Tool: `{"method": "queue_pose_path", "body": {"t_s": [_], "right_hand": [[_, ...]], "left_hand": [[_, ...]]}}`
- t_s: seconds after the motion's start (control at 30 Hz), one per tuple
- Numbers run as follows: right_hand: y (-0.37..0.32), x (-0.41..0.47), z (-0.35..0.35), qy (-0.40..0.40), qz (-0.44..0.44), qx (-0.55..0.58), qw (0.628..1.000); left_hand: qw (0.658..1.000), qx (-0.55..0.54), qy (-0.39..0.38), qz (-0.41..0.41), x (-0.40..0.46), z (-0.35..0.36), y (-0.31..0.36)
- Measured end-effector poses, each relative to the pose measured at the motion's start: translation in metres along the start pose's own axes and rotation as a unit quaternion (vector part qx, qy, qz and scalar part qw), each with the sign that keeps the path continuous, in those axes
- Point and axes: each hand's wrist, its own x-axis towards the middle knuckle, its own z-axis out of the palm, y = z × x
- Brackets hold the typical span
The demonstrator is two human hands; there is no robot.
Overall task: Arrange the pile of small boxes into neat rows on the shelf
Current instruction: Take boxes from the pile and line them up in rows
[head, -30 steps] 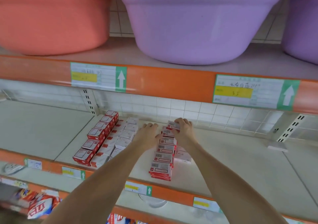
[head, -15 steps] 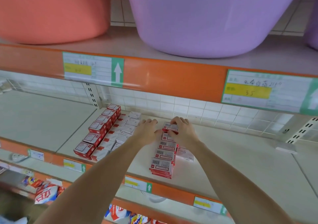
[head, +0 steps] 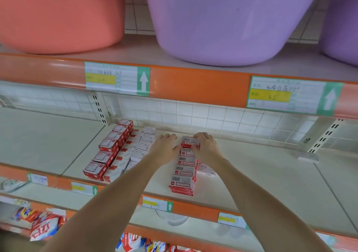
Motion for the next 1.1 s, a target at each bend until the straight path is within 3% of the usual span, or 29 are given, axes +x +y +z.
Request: {"method": "queue_pose_path", "body": {"t_s": [0.17, 0.4, 0.63, 0.9, 1.1], "right_hand": [[0.009, -0.025, -0.002, 0.069, 0.066, -0.011, 0.995], [0.043, -0.092, -0.019, 0.1, 0.106, -0.036, 0.989], [0.101, -0.14, -0.055, 0.146, 0.183, -0.059, 0.97], [0.193, -0.157, -0.107, 0.154, 0.252, -0.075, 0.952], [0.261, -0.149, -0.143, 0.153, 0.265, -0.068, 0.95]], "left_hand": [[0.996, 0.008, 0.044, 0.073, -0.01, -0.004, 0.022], [0.976, 0.022, -0.025, 0.215, -0.022, 0.015, 0.084], [0.962, 0.103, -0.042, 0.249, -0.021, 0.05, 0.152], [0.949, 0.092, -0.082, 0.289, 0.009, 0.09, 0.252], [0.96, 0.08, -0.081, 0.258, 0.033, 0.125, 0.311]]}}
